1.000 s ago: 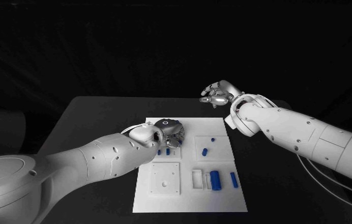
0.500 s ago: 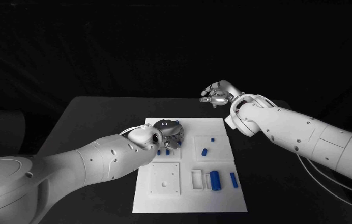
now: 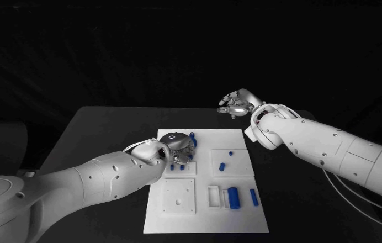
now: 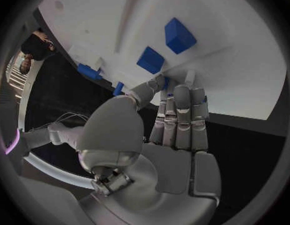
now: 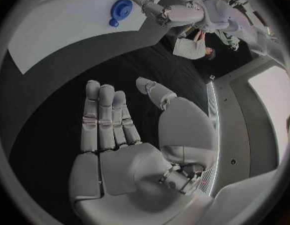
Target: Assemble the parts on the task board
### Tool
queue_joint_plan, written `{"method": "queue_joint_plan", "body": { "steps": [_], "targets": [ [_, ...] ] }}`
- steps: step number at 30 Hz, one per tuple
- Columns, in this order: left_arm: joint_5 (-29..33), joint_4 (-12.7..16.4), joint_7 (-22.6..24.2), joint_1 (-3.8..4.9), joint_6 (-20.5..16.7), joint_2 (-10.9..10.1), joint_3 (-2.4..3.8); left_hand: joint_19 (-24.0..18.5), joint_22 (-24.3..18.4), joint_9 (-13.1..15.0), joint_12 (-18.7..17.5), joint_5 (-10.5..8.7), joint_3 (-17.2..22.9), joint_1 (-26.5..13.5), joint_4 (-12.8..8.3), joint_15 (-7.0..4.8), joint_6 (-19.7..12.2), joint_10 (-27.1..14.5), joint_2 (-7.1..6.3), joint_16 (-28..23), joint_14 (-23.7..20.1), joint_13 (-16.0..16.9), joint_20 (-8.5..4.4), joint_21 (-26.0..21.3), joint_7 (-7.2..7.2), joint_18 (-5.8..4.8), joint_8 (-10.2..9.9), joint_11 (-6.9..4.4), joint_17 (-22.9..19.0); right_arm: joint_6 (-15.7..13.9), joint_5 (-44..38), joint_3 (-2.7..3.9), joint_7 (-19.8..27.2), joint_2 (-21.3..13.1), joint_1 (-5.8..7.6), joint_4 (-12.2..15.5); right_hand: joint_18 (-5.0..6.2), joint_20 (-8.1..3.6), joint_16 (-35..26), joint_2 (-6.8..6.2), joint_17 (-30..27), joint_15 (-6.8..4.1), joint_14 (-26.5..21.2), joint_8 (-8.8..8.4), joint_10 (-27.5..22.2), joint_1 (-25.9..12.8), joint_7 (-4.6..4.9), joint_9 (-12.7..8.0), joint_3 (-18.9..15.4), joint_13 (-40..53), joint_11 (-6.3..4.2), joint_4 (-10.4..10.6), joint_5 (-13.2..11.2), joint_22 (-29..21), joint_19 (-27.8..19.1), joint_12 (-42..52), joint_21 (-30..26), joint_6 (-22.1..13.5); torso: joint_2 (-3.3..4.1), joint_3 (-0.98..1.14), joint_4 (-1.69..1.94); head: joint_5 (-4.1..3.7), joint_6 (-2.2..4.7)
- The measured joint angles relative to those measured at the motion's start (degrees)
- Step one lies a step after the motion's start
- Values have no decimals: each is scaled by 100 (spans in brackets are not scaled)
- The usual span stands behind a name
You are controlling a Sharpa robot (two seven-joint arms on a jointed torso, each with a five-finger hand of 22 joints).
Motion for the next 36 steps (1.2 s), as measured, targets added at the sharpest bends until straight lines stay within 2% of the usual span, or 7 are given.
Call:
{"method": "queue_joint_plan", "body": {
  "steps": [4, 12, 14, 17, 26, 36],
  "targets": [
    [85, 32, 0, -23, -12, -47, 85, 0, 0, -7, -16, 0, 4, 0, 4, 0, 0, 0, 0, 0, 0, -6, 0, 0, 0, -30, 0, 0, 0, 0, 0, 0, 0, 3, 0, 0, 44, 0, 0, 0, 0, 0, 0, 0, 0, 0, -3, 0, 0, -2, 0, 0, 0, 0, 0, 0, 0, -2, -1, -1, 5, -2, 13],
    [305, 279, 7, -21, -7, -244, 392, 39, -1, -16, -16, 0, 4, 0, 4, 20, 0, 0, -1, 0, 20, -7, 0, 0, -1, -36, -2, 0, 0, 0, -1, 0, 0, -10, 0, 1, 72, 0, 0, 0, 0, 3, -3, 0, 0, 0, -5, -1, 0, -5, 0, 0, 23, -1, 0, 0, 0, -1, -1, -3, 8, 22, 36],
    [353, 369, 9, -15, 1, -341, 434, 40, -1, -17, -16, -1, 4, 1, 4, 18, -1, 0, -1, 0, 22, -7, 0, 0, -1, -31, -4, 0, 0, 0, -1, 0, -1, -18, 0, 1, 72, 0, 0, 0, 0, 3, -3, 0, 0, 0, -5, 1, 0, -5, 0, 0, 23, -1, 0, 0, 0, -2, -1, -3, 10, 26, 38],
    [415, 503, 8, -11, 27, -480, 466, 41, -1, -17, -16, -1, 4, 1, 4, 0, -1, 0, -1, 0, 40, -12, 1, 0, -1, -28, -4, 0, -3, 0, -1, 0, -2, -28, 0, 1, 72, 0, 0, 0, 0, 3, -3, 0, 1, 0, -6, 4, 0, -6, 1, 0, 23, -1, 0, 0, 0, -2, -1, -3, 14, 29, 40],
    [510, 736, -21, 12, 173, -811, 471, 41, -2, -24, -16, -1, 4, 1, 4, 0, -3, 0, -2, 0, 40, -12, 1, 0, -3, -27, -5, 0, -4, 1, -2, 0, -4, -59, 0, -1, 70, 0, 0, 0, 0, 3, -3, 0, 1, 0, -16, 4, 0, -10, 1, 0, 23, 4, 0, 0, 0, -3, -3, -5, 17, 34, 36],
    [539, 745, -65, 10, 284, -970, 467, 50, -2, -20, -16, -4, 4, 1, 3, 0, -4, 0, -2, 0, 40, -19, 10, -22, -4, -25, -6, -1, -4, 1, -3, 0, -7, -83, 0, 6, 64, -13, 0, 0, 0, 3, -3, 0, 1, 0, -21, 3, 0, -15, 1, 0, 23, 4, 31, 0, 0, -7, 2, -10, 14, 44, 26]
  ]
}}
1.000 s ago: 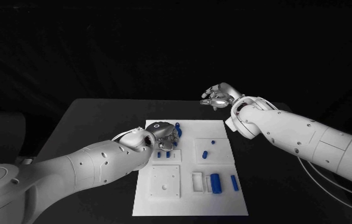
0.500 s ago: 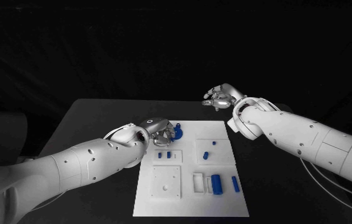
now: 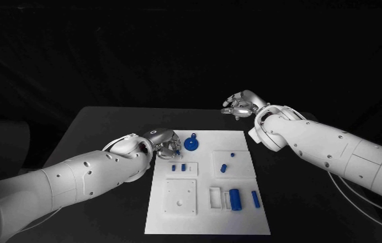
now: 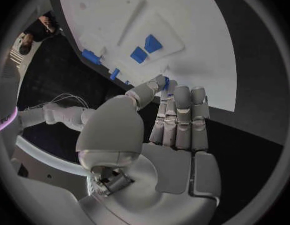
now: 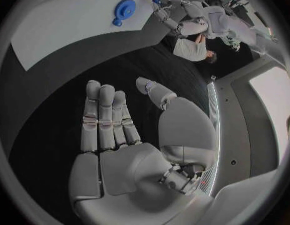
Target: Assemble the parts on the task board
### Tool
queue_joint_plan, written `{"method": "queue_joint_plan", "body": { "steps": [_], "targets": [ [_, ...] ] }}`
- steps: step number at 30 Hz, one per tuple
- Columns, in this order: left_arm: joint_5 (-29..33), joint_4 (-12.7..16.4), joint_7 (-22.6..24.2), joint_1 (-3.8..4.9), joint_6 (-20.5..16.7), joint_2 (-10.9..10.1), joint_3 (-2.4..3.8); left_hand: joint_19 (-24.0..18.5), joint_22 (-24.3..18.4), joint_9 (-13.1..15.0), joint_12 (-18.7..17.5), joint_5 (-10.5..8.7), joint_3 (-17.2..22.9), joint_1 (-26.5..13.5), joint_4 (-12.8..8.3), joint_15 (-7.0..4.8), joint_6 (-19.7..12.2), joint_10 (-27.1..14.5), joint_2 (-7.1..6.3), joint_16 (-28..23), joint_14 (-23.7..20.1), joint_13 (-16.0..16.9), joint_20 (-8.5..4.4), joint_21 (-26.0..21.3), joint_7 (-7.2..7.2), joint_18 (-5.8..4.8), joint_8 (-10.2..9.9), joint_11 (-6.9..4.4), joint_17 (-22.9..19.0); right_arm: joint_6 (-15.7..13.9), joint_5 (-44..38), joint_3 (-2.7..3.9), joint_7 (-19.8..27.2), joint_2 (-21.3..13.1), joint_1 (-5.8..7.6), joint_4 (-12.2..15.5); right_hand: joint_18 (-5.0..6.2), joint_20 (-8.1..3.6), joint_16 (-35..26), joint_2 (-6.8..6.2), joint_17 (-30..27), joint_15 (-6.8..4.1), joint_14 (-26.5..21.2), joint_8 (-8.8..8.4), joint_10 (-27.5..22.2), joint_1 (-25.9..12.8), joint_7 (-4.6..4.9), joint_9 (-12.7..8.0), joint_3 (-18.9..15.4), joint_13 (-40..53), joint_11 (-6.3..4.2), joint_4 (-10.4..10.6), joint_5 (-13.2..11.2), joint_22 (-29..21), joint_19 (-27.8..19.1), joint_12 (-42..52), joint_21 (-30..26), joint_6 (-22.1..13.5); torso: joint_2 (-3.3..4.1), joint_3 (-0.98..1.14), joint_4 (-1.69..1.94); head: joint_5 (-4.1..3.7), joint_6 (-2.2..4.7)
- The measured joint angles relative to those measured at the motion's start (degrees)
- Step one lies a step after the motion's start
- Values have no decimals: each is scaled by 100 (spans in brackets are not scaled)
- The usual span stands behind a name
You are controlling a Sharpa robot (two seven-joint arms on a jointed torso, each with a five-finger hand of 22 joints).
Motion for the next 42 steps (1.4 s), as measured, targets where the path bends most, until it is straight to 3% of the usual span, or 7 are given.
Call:
{"method": "queue_joint_plan", "body": {
  "steps": [24, 42],
  "targets": [
    [40, -70, -4, -6, 176, 65, -3, 0, 3, -2, 0, -1, 0, 4, 0, 1, -9, 7, -4, -22, -1, -7, 2, 0, -8, 1, -17, -9, -9, 0, -4, 0, -4, 3, 0, 11, -29, 1, 0, 0, 0, 0, 0, 0, 9, 0, 14, -1, 0, -11, 9, 0, 0, -1, 0, 24, -23, 17, 5, 16, -15, 35, -24],
    [101, -223, -2, -38, 240, 194, -9, 9, 2, -13, 0, -1, 0, 4, 0, 1, -17, -1, -4, -22, -1, -19, 12, -22, -17, 5, -28, -17, -9, 0, -8, 0, -6, 2, 0, 19, -34, 2, 0, 0, 0, 0, 0, 0, -12, 0, 13, -2, 0, -23, 31, 0, 0, -2, -1, 23, -23, 17, 5, 9, -16, 32, -30]
  ]
}}
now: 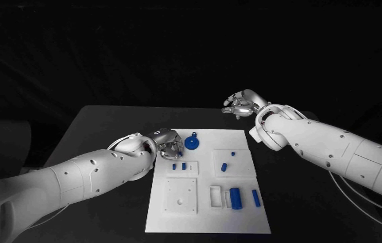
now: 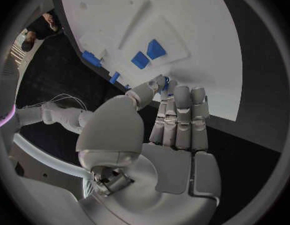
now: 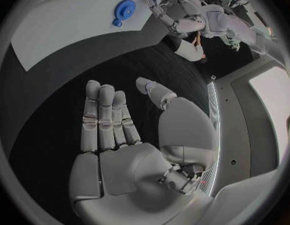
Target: Assemble the parts on the task board
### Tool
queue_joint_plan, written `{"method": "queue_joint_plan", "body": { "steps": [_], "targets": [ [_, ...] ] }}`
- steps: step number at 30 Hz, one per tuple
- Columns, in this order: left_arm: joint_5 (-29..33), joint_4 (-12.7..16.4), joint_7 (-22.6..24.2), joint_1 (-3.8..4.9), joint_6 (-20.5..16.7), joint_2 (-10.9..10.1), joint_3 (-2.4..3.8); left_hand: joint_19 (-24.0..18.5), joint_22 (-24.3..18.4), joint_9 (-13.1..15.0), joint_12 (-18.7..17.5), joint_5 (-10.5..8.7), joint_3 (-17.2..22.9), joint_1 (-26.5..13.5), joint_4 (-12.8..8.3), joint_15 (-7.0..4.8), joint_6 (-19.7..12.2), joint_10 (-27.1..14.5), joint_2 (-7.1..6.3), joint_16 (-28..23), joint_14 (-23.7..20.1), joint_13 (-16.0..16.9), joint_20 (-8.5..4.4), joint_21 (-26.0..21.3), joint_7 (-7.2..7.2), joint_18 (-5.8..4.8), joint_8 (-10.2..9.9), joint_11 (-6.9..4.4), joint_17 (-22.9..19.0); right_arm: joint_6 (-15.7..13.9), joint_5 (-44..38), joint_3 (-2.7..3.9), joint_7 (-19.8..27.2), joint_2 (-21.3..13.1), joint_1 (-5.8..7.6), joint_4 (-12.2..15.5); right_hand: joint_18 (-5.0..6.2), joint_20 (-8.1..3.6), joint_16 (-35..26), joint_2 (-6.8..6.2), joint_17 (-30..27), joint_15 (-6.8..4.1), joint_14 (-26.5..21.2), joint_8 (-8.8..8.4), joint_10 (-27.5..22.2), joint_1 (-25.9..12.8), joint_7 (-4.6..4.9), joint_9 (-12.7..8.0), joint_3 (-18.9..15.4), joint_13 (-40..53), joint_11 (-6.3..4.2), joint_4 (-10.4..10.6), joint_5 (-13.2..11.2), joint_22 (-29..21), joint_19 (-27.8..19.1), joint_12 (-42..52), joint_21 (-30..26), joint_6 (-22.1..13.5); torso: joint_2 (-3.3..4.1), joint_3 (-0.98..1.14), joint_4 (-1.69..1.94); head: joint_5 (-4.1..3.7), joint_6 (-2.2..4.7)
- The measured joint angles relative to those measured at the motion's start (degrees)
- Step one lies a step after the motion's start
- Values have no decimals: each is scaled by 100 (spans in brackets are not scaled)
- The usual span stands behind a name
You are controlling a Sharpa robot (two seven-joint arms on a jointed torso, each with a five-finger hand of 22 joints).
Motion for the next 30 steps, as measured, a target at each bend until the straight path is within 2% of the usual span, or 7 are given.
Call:
{"method": "queue_joint_plan", "body": {
  "steps": [13, 24, 27, 30],
  "targets": [
    [23, -13, 7, -3, 22, 13, -6, 0, -1, 0, 0, 0, 0, 0, 0, 0, 12, 0, 0, -22, 0, -5, 1, 0, 12, 2, -5, -1, -5, 0, -4, 0, -2, 3, 0, -1, -3, 0, 0, 0, 0, 0, 0, 0, 0, 0, 2, 5, 0, -5, 0, 0, 0, 0, 0, 0, 0, -10, -1, 1, -1, -3, -11],
    [-219, 64, -33, 18, 29, 21, -137, 0, -2, -4, -1, 0, 0, 0, 0, 1, 20, 2, 0, -22, -1, -22, 18, -10, 21, 4, -11, 1, -4, 1, -7, 0, -4, 2, 0, -1, -6, 1, 0, 0, 0, 0, 0, 0, 0, 0, 4, 4, 0, -4, 0, 0, 0, -1, 0, -1, 0, -14, -1, 5, -1, -8, -23],
    [-358, 95, -59, 15, 20, 21, -151, -11, -2, -10, 0, 0, 0, 0, 0, 1, 20, 21, 0, -22, -1, -17, 8, -22, 21, 5, -9, 20, -4, 1, -8, 0, -4, 0, 0, -1, -6, 1, 0, 0, 0, 0, 0, 0, 1, 0, 3, 4, 0, -11, 0, 0, 0, -1, 0, -1, 0, -14, 0, 5, -1, -12, -27],
    [-470, 106, -87, 12, 11, 24, -156, 5, -2, -6, 0, 0, 0, 0, 0, -23, 20, 52, 0, -22, 23, -18, -9, -22, 20, 7, -9, -8, -4, 1, -9, 0, -5, -1, 0, -1, -9, 1, 0, 0, 0, 0, 0, 0, 1, 0, 3, 4, 0, -11, 0, 0, 0, -1, 0, -1, 0, -14, 1, 5, -1, -13, -29]
  ]
}}
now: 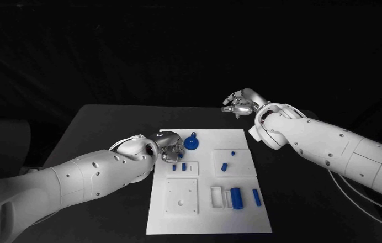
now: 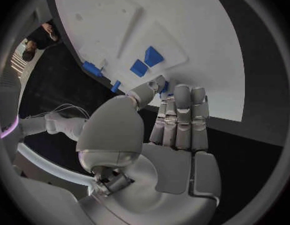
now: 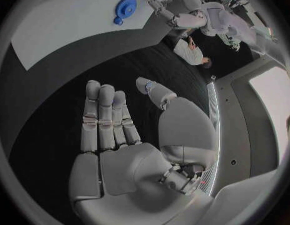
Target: Assemble the parts on the task board
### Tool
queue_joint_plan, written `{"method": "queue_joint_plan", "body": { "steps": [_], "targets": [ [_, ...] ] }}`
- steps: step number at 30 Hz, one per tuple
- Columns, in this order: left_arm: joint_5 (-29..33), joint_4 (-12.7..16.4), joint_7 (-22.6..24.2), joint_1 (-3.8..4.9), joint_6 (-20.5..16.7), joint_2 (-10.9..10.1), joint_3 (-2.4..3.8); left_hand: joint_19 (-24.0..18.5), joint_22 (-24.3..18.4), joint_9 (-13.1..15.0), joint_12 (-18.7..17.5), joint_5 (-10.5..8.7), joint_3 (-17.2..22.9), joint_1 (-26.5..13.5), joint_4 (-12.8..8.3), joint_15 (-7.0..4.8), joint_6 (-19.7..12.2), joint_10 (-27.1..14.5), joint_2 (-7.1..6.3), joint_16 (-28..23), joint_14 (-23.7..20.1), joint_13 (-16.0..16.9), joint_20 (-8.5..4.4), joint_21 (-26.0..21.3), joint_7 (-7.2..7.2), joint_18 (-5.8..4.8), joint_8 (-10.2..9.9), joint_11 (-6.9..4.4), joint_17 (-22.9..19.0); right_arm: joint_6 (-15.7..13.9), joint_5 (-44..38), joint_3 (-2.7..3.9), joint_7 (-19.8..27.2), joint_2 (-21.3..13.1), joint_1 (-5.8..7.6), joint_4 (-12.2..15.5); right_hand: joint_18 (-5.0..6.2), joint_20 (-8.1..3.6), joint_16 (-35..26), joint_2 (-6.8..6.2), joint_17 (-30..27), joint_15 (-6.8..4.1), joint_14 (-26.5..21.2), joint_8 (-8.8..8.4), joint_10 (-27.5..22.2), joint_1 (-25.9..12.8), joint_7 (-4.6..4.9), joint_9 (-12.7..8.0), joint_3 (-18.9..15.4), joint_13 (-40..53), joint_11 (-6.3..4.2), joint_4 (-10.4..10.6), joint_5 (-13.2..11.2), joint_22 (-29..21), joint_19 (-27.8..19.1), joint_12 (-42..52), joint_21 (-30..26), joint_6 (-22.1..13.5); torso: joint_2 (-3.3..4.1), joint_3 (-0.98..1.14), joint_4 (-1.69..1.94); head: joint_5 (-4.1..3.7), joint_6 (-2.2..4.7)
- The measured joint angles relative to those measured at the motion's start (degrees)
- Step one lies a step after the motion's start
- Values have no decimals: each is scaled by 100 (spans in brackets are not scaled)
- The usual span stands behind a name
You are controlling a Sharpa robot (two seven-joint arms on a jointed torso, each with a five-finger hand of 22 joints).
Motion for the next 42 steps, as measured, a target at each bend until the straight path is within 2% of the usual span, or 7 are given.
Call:
{"method": "queue_joint_plan", "body": {
  "steps": [2, 10, 20, 31, 36, 42],
  "targets": [
    [-48, 2, -12, -1, -5, 3, -1, 7, 0, 3, 0, 0, 0, 0, 0, -8, 8, 9, 0, 0, 8, 1, -7, 0, -8, -1, 0, 7, 0, 0, 0, 0, 0, 0, 0, 0, -23, 0, 0, 0, 0, 0, 0, 0, 0, 0, -1, 0, 0, 0, 0, 0, 0, 0, 0, 0, 0, 0, 1, 0, 0, 0, -1],
    [-275, 7, -59, 2, -69, 30, -33, 7, -1, 10, 0, 0, 0, 0, 0, -11, 51, 41, 0, 0, 11, 1, -6, 0, -11, 0, 0, -2, 7, 1, -2, 0, -2, -2, 0, 3, 51, 0, 0, 0, 0, 0, 0, 0, 0, 0, -10, -1, 0, -2, 0, 0, 0, 0, 0, 0, -22, -9, 1, -1, 0, -3, 0],
    [-538, 42, -94, -8, -190, 22, -59, 7, 4, 2, 0, 0, 0, 27, 0, -11, 52, 42, -32, 0, 11, 1, -5, 0, -10, 1, 0, -3, 13, 2, -3, 0, -3, -9, 0, 3, 50, 0, 0, 0, 0, 0, 0, 0, 0, 0, -11, -1, 0, -5, 0, 0, 0, 0, 0, 0, -22, -8, 1, -3, -1, -7, -1],
    [-598, 80, -131, -28, -284, -55, -72, 38, 3, -108, 1, 0, 0, 98, 0, -11, -221, 44, -280, 0, 11, -31, -34, -45, 131, -1, -156, -6, 20, 3, -6, 0, -5, -20, 0, 1, 47, 0, 0, 0, 0, 0, 0, 0, 0, 0, -16, -1, 0, -11, 0, 0, 0, 0, 0, 23, -22, -4, -1, -7, 1, -15, 18],
    [-604, 85, -160, -29, -300, -75, -73, 38, 3, -129, 1, -5, -5, 110, -36, -11, -317, 38, -397, 0, 11, -41, -34, -45, 73, 1, -185, -1, 19, 3, -7, 0, -5, -28, 0, 0, 45, 0, 0, 0, 0, 0, 0, 0, 0, 0, -17, -2, 0, -10, 0, 0, 0, 0, 0, 22, -22, -4, -1, -10, 1, -20, 21],
    [-609, 85, -189, -29, -341, -93, -72, 38, 2, -138, 1, -23, -5, 135, -36, -11, -348, 7, -423, 0, 11, -48, -33, -45, 42, 0, -206, 28, 25, 4, -10, 0, -7, -32, 0, 0, 35, 0, 0, 0, 0, 0, 0, 0, -21, 0, -10, -2, 0, -18, -22, 0, 0, -1, 0, 23, -22, 3, -2, -10, 3, -27, 20]
  ]
}}
